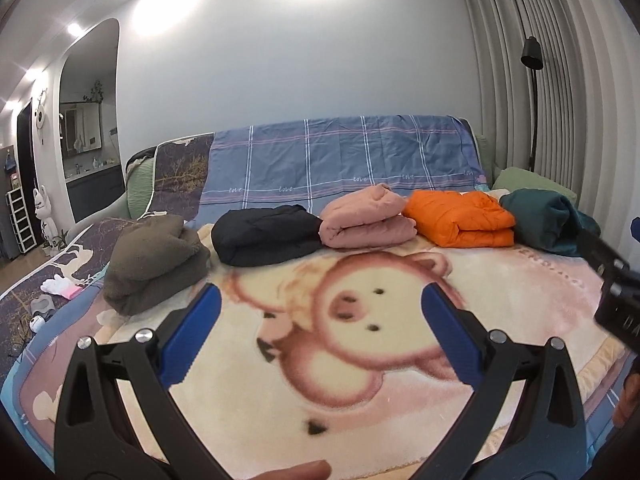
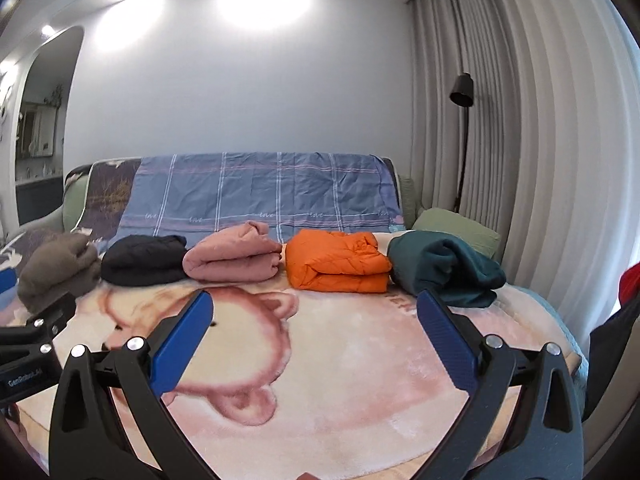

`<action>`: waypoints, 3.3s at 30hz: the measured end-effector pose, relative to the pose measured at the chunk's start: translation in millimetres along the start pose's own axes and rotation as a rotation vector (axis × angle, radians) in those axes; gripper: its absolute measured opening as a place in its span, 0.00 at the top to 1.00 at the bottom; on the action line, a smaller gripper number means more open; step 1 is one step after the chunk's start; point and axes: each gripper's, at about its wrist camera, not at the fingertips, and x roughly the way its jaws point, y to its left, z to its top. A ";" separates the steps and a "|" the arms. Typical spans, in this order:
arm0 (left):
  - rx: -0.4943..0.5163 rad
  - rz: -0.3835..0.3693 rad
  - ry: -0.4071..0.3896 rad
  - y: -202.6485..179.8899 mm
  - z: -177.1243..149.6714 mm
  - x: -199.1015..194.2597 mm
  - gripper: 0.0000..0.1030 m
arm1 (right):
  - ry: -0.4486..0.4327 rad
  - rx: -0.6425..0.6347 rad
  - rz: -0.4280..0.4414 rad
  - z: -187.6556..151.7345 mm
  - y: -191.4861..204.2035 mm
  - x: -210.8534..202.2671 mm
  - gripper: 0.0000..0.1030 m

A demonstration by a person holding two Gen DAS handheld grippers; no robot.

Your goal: Fold large clothes

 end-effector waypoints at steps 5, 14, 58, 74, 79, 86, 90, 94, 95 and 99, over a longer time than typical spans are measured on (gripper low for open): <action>0.020 -0.001 0.012 -1.7 -2.8 3.7 0.02 | 0.009 0.011 0.017 1.1 1.5 1.7 0.01; 0.019 -0.010 0.057 -0.2 -8.9 16.2 0.02 | 0.069 0.057 0.020 -4.9 -5.3 17.6 0.01; 0.047 0.001 0.101 -5.6 -21.8 30.2 0.02 | 0.163 0.049 0.072 -21.5 -6.2 31.9 0.01; 0.046 -0.002 0.112 -5.4 -25.9 31.1 0.02 | 0.168 0.041 0.083 -24.8 -6.3 32.7 0.01; 0.047 -0.004 0.112 -5.2 -26.0 30.9 0.02 | 0.168 0.041 0.083 -24.8 -6.3 32.7 0.01; 0.048 -0.004 0.112 -5.4 -26.0 30.9 0.02 | 0.169 0.042 0.083 -24.7 -6.5 32.7 0.01; 0.054 -0.008 0.114 -5.2 -27.7 30.4 0.02 | 0.170 0.043 0.083 -25.0 -6.6 33.1 0.01; 0.057 -0.009 0.114 -4.9 -28.2 30.4 0.02 | 0.172 0.044 0.083 -26.6 -7.2 32.7 0.01; 0.057 -0.009 0.114 -4.7 -28.2 30.3 0.02 | 0.172 0.044 0.083 -26.5 -7.3 32.8 0.01; 0.057 -0.009 0.115 -5.1 -28.3 30.0 0.02 | 0.173 0.045 0.083 -27.0 -7.6 33.0 0.01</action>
